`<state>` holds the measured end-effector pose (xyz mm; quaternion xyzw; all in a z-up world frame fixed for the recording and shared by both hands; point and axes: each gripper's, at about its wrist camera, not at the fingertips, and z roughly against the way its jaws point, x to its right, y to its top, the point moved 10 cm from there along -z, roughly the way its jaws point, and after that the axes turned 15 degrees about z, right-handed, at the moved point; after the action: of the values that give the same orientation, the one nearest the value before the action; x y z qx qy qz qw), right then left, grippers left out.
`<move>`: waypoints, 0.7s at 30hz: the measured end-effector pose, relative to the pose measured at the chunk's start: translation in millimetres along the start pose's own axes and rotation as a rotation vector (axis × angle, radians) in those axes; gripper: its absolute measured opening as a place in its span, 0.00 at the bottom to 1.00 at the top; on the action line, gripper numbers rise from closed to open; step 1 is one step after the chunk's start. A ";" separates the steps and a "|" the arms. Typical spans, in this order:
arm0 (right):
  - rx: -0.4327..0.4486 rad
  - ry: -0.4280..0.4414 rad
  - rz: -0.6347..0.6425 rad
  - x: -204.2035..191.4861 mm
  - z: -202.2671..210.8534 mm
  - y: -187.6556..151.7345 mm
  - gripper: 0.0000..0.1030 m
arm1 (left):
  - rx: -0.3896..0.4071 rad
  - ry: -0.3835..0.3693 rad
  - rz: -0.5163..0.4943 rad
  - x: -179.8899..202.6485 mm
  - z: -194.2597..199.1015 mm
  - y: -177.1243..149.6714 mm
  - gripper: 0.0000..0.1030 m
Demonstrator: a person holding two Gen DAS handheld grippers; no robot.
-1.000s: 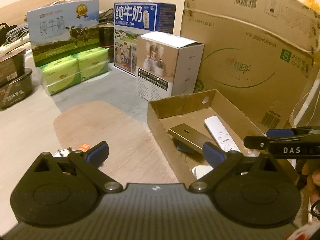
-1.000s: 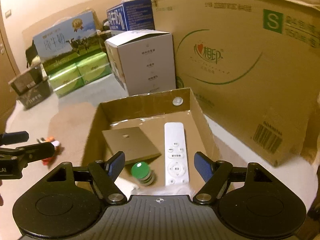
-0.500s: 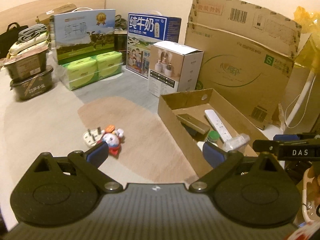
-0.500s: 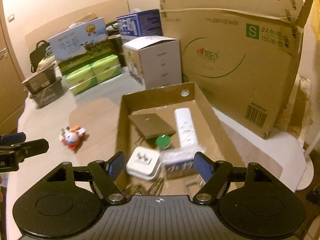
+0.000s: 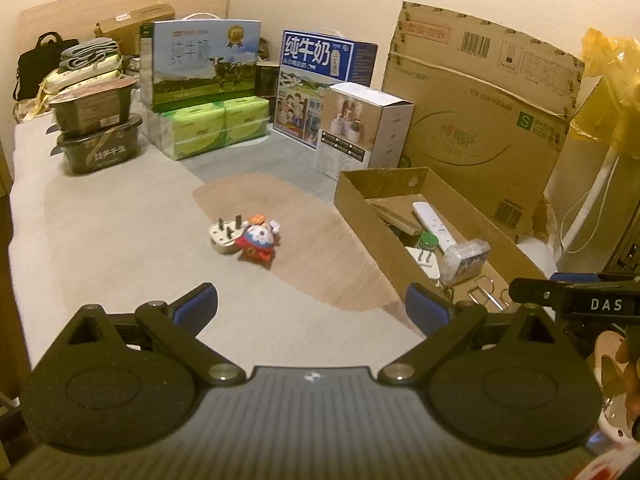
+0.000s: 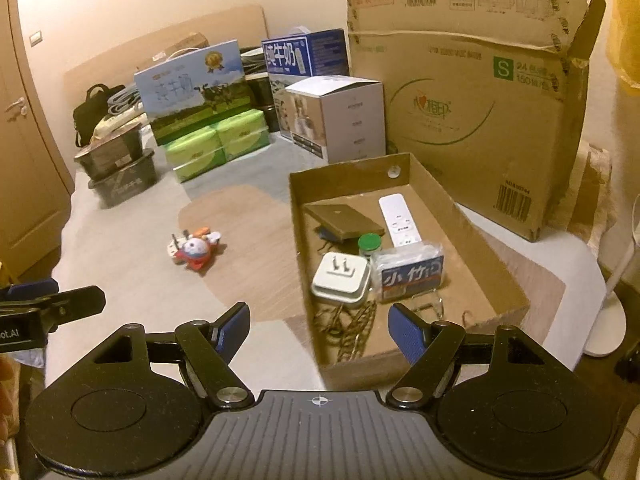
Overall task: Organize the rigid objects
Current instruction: 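Withdraw both open tools from the tray toward the plug and figurine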
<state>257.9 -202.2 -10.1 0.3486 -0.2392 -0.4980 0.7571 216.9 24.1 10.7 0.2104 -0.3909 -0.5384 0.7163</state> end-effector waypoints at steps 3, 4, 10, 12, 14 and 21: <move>0.000 0.001 -0.003 -10.3 7.0 -4.9 0.74 | 0.004 0.005 0.007 -8.3 10.1 -4.9 0.96; 0.000 0.003 -0.001 -14.1 9.0 -6.7 0.74 | 0.005 0.008 0.007 -11.3 13.3 -6.5 0.96; 0.005 0.017 0.033 -38.2 16.6 -15.0 0.74 | 0.017 0.029 0.030 -30.6 30.1 -12.6 0.96; 0.004 0.024 0.035 -44.3 17.1 -17.4 0.74 | 0.020 0.037 0.035 -37.6 34.1 -13.6 0.96; 0.004 0.030 0.036 -50.0 17.4 -19.5 0.74 | 0.021 0.047 0.039 -43.8 37.6 -15.3 0.96; -0.007 0.054 0.051 -70.0 12.6 -22.6 0.74 | 0.018 0.072 0.047 -61.5 43.4 -20.6 0.96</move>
<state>208.4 -147.3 -20.3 0.3530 -0.2258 -0.4697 0.7770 163.2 80.0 1.6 0.2266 -0.3745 -0.5102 0.7403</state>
